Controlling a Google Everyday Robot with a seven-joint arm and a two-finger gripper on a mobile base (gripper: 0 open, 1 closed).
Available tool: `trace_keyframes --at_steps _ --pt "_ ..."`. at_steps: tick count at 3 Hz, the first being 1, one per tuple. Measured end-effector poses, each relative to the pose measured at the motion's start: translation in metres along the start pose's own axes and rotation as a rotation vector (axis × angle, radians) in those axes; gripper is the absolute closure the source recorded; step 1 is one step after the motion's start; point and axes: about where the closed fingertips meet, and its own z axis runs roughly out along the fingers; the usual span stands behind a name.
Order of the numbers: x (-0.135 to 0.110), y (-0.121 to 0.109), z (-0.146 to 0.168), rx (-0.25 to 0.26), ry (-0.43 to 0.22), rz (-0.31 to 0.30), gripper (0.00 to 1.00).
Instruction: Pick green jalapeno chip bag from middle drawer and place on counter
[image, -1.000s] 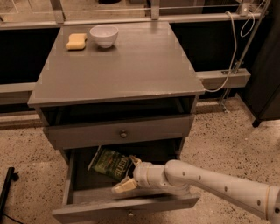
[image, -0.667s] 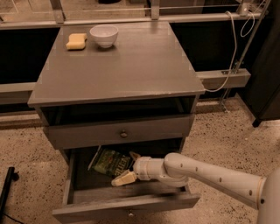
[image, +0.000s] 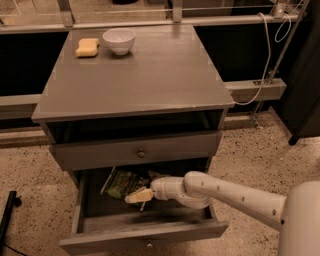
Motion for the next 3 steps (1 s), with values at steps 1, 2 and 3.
trace_keyframes --at_steps 1,2,3 --pt "0.008 -0.012 0.002 0.053 -0.009 0.036 0.00" --pt "0.022 -0.028 -0.012 0.142 -0.041 0.067 0.00" --pt "0.027 -0.045 -0.026 0.218 -0.080 0.077 0.00"
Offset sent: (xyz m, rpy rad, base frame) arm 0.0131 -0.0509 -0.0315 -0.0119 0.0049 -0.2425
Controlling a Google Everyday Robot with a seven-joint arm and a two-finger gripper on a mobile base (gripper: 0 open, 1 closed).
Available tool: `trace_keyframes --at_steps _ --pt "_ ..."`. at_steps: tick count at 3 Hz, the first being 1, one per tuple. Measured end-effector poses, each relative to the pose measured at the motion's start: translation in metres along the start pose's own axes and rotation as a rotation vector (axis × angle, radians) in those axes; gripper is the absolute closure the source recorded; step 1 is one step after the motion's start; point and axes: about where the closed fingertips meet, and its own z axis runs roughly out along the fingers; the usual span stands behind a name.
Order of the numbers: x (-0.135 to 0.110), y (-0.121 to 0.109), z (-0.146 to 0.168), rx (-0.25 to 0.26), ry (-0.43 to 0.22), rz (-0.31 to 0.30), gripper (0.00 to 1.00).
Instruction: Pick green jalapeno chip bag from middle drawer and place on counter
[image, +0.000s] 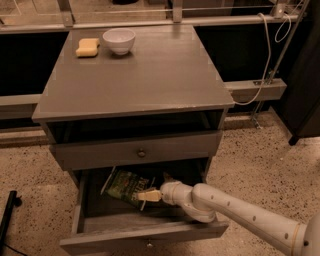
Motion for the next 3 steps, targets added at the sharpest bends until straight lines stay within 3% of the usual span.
trace_keyframes --at_steps 1,2,3 --pt "0.000 0.001 0.007 -0.007 -0.005 -0.005 0.00" --pt "0.006 0.006 0.021 -0.031 0.007 -0.004 0.15" --pt "0.013 0.012 0.031 -0.057 0.008 -0.004 0.38"
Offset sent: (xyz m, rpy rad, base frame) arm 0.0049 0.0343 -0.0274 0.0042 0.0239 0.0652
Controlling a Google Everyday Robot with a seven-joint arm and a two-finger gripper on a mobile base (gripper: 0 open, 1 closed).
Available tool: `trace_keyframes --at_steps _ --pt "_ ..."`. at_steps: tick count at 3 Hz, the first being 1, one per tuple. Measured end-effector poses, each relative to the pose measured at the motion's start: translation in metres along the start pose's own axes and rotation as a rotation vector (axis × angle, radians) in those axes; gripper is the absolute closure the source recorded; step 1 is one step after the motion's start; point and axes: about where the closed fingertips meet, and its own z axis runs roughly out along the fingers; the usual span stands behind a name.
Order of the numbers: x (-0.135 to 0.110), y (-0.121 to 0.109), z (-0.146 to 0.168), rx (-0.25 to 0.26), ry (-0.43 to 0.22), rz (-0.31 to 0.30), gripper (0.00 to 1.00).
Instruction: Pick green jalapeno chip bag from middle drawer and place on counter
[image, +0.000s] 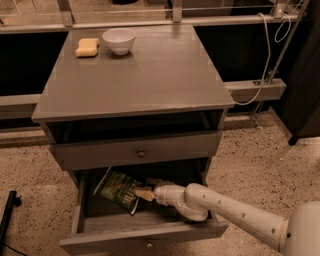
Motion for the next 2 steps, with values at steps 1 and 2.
trace_keyframes --at_steps 1,2 --pt "0.002 0.005 0.004 -0.017 -0.018 0.002 0.62" --pt "-0.015 0.013 -0.012 -0.012 -0.098 -0.044 0.93"
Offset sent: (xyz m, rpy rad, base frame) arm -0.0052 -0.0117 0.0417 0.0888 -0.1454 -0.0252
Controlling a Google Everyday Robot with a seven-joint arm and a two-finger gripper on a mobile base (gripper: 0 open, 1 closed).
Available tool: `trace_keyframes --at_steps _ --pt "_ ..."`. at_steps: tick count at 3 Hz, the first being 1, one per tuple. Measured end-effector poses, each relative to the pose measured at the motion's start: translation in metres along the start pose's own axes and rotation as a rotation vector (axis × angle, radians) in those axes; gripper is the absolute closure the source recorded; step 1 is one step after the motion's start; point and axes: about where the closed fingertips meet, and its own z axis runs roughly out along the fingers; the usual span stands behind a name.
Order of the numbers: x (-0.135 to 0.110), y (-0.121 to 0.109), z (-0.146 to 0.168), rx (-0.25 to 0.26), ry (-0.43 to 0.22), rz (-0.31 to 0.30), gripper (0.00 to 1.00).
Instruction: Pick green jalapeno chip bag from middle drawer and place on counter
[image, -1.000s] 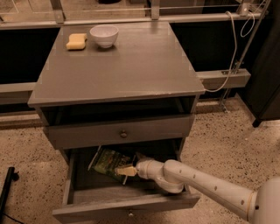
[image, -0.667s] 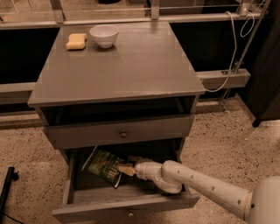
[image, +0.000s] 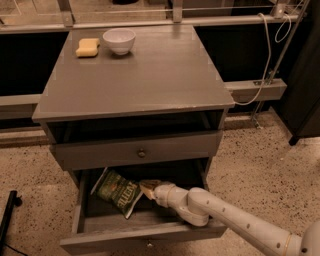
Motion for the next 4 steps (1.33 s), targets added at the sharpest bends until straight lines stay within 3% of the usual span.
trace_keyframes --at_steps 1,2,3,4 --pt "-0.037 0.008 -0.026 0.023 -0.109 -0.074 1.00" --pt "-0.083 0.030 -0.067 0.018 -0.219 -0.216 1.00" --pt "-0.126 0.064 -0.118 0.006 -0.306 -0.432 1.00" --pt "-0.155 0.098 -0.159 -0.010 -0.349 -0.626 1.00"
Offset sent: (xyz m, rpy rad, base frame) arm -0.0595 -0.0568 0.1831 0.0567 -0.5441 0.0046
